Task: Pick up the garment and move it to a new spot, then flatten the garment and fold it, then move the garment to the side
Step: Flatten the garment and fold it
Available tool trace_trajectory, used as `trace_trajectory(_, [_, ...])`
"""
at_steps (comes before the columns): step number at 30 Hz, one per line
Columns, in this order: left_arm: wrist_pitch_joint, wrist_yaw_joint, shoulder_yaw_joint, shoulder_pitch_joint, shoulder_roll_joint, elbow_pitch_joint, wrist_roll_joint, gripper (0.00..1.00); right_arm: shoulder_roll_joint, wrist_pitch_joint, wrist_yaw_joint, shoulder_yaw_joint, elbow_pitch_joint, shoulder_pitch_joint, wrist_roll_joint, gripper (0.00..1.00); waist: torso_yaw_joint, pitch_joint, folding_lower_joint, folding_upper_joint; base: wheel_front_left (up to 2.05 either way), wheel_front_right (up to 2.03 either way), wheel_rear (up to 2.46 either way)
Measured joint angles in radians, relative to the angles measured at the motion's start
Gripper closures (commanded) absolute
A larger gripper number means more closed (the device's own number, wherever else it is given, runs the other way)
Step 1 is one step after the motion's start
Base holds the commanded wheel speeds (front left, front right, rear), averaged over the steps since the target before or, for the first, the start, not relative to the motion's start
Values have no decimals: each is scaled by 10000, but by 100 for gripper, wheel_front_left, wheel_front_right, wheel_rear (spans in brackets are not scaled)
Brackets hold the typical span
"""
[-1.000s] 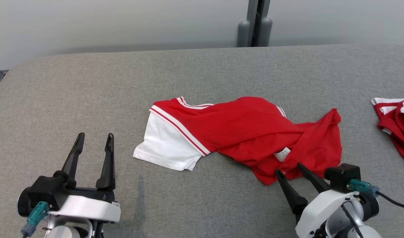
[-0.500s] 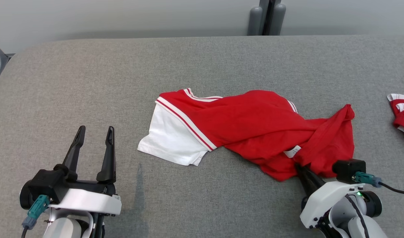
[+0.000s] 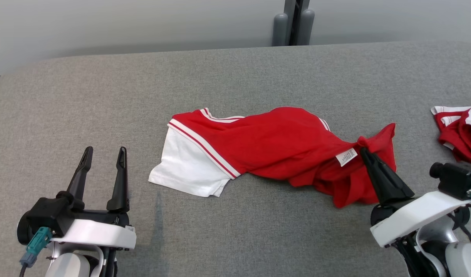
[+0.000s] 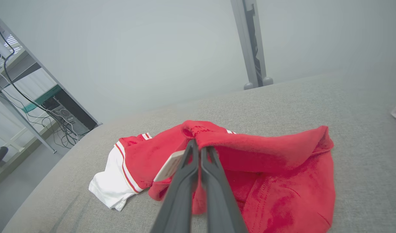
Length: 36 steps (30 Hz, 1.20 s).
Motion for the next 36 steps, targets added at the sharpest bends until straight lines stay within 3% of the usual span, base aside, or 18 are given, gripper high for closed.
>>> trace_trajectory(5, [-4,-21,25,12,12,-12,17,0,23,1016,0,-259,-1699,-16,1379,100,-131,-89,0,0,0,0,0])
trace_trajectory(9, [-17,-48,17,5,10,-17,23,0,8,1613,0,-1068,-2165,-268,2077,100,-126,-38,0,0,0,0,0])
trace_trajectory(14, [-19,-77,13,-48,-21,-33,36,0,-295,2013,0,-2364,-589,-737,2811,100,-84,131,0,0,0,0,0])
trace_trajectory(22, [-21,-192,-23,-288,-104,63,81,0,-945,1377,0,-1806,2614,-1470,3538,100,77,404,0,0,0,0,0])
trace_trajectory(23, [-25,-224,-25,-325,-115,69,84,0,-1009,1189,0,-1682,2836,-1510,3580,82,94,431,0,0,0,0,0])
trace_trajectory(24, [-27,-249,-25,-349,-125,71,94,0,-1051,966,0,-1584,3047,-1539,3668,53,103,456,0,0,0,0,0])
trace_trajectory(25, [-29,-249,-10,-357,-123,75,96,0,-1095,744,0,-1499,3235,-1547,3731,0,107,476,0,0,0,0,0])
trace_trajectory(36, [-29,-251,207,-323,-96,82,198,0,-1764,-1358,0,-1494,3768,-514,3728,0,-245,321,0,0,0,0,0])
